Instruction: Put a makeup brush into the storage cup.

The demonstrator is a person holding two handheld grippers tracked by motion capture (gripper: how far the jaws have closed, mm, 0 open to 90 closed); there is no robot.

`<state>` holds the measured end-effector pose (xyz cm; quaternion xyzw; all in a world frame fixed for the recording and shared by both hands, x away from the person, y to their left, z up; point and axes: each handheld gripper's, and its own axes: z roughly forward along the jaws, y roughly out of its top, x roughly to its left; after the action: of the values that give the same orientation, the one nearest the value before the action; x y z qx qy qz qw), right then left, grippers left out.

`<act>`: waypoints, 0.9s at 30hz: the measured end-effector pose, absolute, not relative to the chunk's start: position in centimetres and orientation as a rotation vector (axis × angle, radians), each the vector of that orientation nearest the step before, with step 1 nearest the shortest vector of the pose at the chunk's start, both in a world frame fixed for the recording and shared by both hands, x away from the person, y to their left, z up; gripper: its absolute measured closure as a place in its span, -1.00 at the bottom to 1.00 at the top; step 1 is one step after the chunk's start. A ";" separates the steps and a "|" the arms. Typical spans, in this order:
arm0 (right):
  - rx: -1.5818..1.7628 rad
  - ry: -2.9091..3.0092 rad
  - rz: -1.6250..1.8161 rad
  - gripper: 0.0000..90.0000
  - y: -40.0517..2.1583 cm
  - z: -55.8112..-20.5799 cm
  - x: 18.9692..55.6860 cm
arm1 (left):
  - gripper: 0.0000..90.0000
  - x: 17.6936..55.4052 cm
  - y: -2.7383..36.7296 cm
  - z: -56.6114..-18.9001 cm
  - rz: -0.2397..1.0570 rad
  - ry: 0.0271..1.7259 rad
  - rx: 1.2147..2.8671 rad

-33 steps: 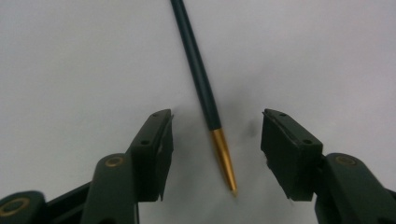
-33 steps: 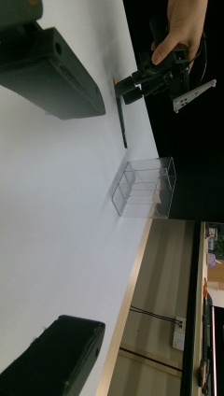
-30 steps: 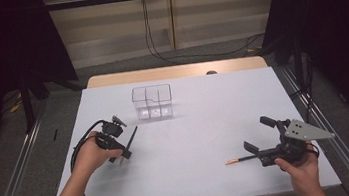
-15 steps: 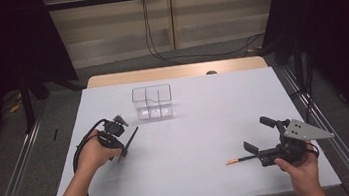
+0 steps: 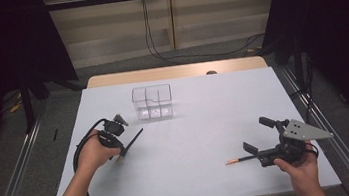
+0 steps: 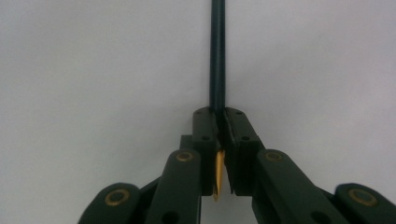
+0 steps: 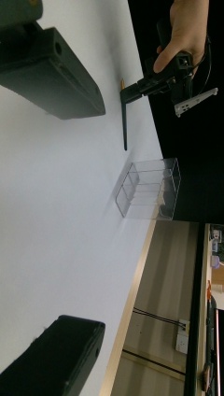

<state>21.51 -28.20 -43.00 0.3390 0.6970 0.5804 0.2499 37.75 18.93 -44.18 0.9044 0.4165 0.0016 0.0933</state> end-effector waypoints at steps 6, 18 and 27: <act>0.922 1.899 1.581 -1.00 -28.2 -43.1 21.5 | 0.87 37.9 19.3 -44.0 -0.070 1.238 2.662; 0.911 1.924 1.565 -1.00 -28.0 -43.1 21.6 | 0.87 37.5 19.0 -42.1 -0.093 1.108 2.681; 0.905 1.932 1.563 -1.00 -27.9 -43.2 21.6 | 0.87 37.4 17.8 -41.4 -0.109 1.019 2.692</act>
<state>21.63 -27.91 -43.20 0.3317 0.7081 0.5727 0.2460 37.35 17.75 -41.35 0.9266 0.3508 -0.0377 0.1304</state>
